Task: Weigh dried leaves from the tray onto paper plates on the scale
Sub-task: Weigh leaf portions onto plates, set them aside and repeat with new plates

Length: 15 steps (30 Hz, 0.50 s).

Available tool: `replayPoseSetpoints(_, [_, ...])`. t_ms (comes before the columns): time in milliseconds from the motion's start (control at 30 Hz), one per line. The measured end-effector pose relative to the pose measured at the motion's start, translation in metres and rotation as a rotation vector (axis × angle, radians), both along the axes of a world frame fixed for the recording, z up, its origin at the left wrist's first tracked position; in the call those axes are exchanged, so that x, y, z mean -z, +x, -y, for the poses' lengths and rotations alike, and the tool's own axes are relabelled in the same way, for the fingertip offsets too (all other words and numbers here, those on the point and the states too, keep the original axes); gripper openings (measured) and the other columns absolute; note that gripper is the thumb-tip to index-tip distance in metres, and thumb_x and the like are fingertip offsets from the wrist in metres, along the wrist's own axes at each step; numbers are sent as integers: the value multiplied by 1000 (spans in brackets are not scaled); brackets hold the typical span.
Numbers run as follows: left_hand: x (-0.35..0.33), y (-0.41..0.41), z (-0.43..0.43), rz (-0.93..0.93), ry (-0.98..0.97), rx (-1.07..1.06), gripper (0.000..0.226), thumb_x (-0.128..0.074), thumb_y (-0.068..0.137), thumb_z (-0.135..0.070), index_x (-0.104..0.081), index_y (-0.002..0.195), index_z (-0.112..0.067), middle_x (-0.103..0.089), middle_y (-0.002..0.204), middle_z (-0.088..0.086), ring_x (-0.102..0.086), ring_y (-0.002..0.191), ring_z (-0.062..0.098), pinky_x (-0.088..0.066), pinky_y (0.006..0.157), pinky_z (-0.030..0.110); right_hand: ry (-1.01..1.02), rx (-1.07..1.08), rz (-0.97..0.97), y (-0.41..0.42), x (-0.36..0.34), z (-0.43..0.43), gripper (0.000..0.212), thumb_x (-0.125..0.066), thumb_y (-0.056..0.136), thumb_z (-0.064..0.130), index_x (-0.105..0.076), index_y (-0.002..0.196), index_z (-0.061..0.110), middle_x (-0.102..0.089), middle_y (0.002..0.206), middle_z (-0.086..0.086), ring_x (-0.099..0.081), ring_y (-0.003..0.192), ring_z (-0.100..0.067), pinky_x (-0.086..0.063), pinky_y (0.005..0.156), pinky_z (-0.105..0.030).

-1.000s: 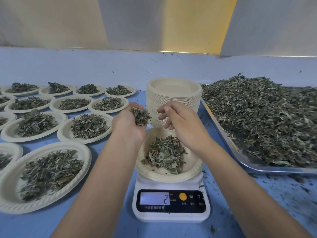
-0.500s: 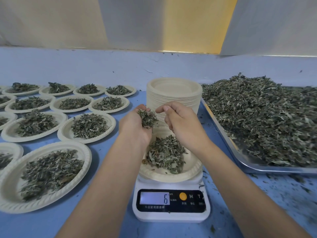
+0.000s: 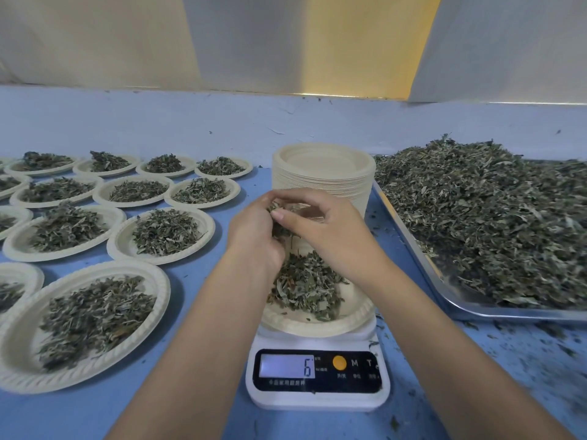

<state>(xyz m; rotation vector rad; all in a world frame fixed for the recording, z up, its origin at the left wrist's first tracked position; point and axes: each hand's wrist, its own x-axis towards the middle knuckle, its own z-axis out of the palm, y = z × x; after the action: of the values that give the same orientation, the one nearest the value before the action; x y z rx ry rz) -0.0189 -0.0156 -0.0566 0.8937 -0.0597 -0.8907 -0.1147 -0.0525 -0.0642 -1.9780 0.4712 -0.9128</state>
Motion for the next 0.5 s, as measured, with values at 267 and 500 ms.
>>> replayPoseSetpoints(267, [3, -4, 2, 113, 46, 37, 24, -36, 101, -10, -60, 101, -13, -63, 109, 12, -62, 99, 27, -53, 86, 37, 35, 60, 66, -1, 3, 6, 15, -74, 79, 9, -74, 90, 18, -73, 89, 1, -68, 87, -15, -54, 87, -40])
replayPoseSetpoints(500, [3, 1, 1, -37, -86, 41, 27, -31, 102, -8, -50, 121, -7, -63, 101, 12, -62, 74, 19, -55, 75, 32, 263, 81, 180, -2, -1, 13, 18, -72, 79, 3, -70, 77, 20, -72, 78, -3, -65, 74, -10, -57, 77, -29])
